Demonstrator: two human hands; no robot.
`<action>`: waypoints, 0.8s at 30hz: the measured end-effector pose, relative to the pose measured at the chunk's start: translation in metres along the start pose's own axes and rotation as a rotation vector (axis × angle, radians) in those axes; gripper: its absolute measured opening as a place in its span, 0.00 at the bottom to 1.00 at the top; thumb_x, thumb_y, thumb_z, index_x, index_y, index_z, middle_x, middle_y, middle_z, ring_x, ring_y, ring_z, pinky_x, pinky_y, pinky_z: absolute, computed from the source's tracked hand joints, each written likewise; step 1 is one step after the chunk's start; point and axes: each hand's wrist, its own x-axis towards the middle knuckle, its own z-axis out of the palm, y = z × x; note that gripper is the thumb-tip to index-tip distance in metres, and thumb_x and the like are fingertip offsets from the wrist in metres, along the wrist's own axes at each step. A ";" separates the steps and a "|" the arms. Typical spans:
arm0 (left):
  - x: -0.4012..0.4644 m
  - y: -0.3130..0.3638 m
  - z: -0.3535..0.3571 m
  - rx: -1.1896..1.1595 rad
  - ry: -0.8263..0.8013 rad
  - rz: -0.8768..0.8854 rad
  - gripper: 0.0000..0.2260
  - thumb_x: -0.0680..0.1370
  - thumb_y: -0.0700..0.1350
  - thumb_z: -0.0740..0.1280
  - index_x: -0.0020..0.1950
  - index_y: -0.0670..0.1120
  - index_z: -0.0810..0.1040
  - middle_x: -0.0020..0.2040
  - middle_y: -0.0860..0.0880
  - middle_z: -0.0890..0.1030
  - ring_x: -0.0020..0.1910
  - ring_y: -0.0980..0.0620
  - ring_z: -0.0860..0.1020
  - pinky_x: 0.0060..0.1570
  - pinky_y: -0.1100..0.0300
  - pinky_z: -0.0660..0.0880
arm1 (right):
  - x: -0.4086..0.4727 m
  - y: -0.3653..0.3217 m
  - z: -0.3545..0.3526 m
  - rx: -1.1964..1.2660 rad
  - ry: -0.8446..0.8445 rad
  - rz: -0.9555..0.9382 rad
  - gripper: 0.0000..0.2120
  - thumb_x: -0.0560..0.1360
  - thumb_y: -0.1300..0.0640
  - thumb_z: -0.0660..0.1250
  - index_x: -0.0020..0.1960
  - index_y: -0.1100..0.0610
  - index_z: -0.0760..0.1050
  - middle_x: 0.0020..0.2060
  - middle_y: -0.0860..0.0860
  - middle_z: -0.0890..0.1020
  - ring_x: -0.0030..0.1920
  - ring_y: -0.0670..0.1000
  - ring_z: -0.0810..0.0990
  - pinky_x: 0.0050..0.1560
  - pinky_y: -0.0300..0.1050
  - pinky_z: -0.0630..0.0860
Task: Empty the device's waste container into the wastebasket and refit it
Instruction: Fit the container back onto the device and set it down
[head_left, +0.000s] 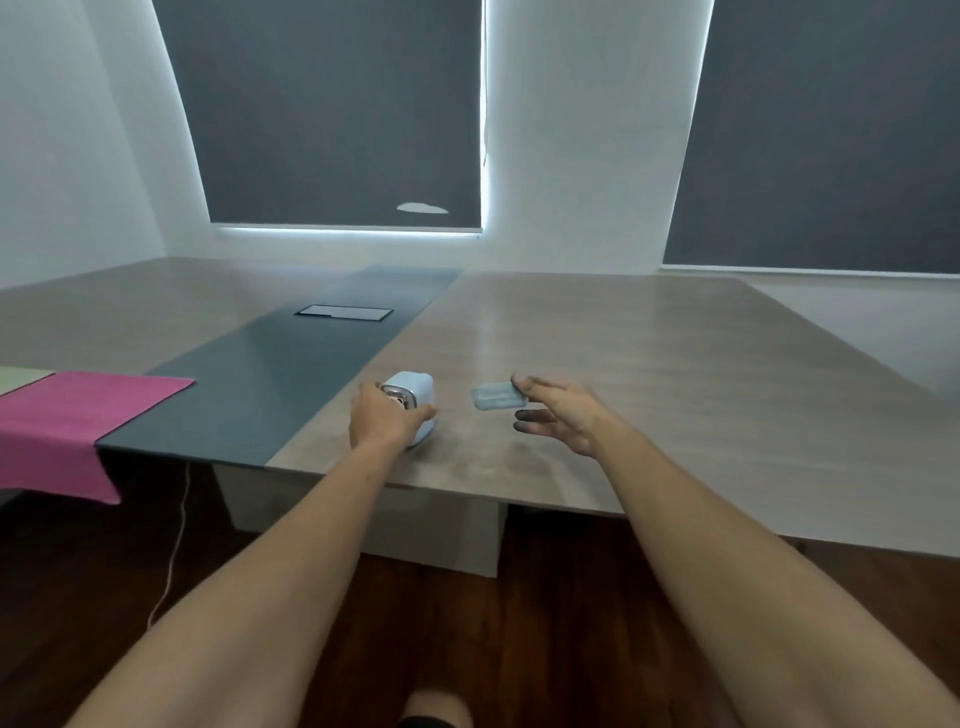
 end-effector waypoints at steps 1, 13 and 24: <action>0.003 -0.004 0.004 -0.011 0.024 -0.005 0.35 0.64 0.52 0.78 0.65 0.42 0.69 0.64 0.43 0.75 0.61 0.42 0.75 0.59 0.51 0.71 | 0.005 0.002 0.001 -0.016 -0.009 0.005 0.28 0.70 0.55 0.76 0.66 0.65 0.74 0.49 0.55 0.79 0.41 0.55 0.81 0.39 0.47 0.84; 0.021 -0.018 0.015 -0.534 -0.060 -0.183 0.19 0.62 0.57 0.73 0.46 0.46 0.81 0.47 0.46 0.84 0.47 0.44 0.82 0.51 0.46 0.80 | 0.033 0.011 0.011 -0.107 0.010 0.017 0.22 0.69 0.48 0.76 0.52 0.66 0.81 0.47 0.58 0.78 0.41 0.55 0.81 0.40 0.47 0.84; 0.011 0.001 0.015 -0.696 -0.307 -0.129 0.20 0.61 0.55 0.75 0.47 0.45 0.82 0.39 0.49 0.85 0.34 0.52 0.83 0.28 0.61 0.77 | 0.028 0.004 0.000 -0.092 0.005 0.041 0.26 0.66 0.45 0.77 0.52 0.65 0.81 0.48 0.59 0.80 0.43 0.58 0.83 0.43 0.50 0.84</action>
